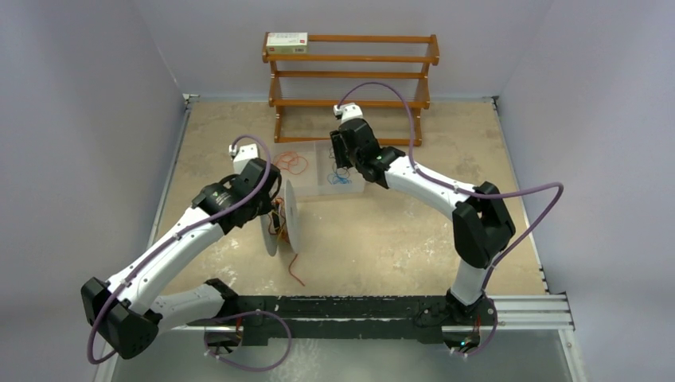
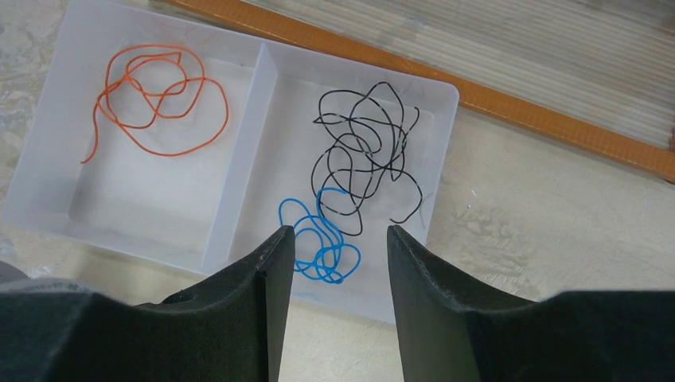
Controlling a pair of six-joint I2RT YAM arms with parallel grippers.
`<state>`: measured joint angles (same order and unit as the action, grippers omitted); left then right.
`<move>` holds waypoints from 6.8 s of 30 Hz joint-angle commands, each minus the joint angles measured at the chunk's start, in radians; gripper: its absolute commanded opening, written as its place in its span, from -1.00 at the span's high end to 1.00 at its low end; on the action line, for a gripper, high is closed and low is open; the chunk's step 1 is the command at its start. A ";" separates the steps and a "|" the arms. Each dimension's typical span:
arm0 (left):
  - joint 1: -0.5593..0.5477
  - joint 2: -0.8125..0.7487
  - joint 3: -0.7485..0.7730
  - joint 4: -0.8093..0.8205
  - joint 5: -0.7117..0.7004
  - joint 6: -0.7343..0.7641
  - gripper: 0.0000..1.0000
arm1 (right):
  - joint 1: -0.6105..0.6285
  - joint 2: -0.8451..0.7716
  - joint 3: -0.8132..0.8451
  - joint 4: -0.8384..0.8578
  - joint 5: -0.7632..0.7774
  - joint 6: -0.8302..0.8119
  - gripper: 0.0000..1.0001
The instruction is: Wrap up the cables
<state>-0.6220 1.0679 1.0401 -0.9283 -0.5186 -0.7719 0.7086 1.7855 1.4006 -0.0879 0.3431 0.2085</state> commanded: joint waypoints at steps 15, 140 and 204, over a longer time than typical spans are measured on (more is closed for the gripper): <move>0.007 0.078 0.085 0.080 -0.016 0.053 0.26 | -0.071 0.166 0.170 0.009 -0.053 -0.025 -0.05; -0.106 0.101 0.435 0.171 0.974 0.520 0.67 | -0.036 -0.701 -0.223 -0.034 -1.086 -0.125 1.00; -0.162 0.136 0.428 0.076 0.856 0.503 1.00 | 0.017 -0.666 -0.227 -0.037 -0.791 0.122 0.12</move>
<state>-0.7757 1.2198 1.4467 -0.8577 0.3508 -0.2764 0.7094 1.1038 1.1500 -0.1738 -0.4374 0.2996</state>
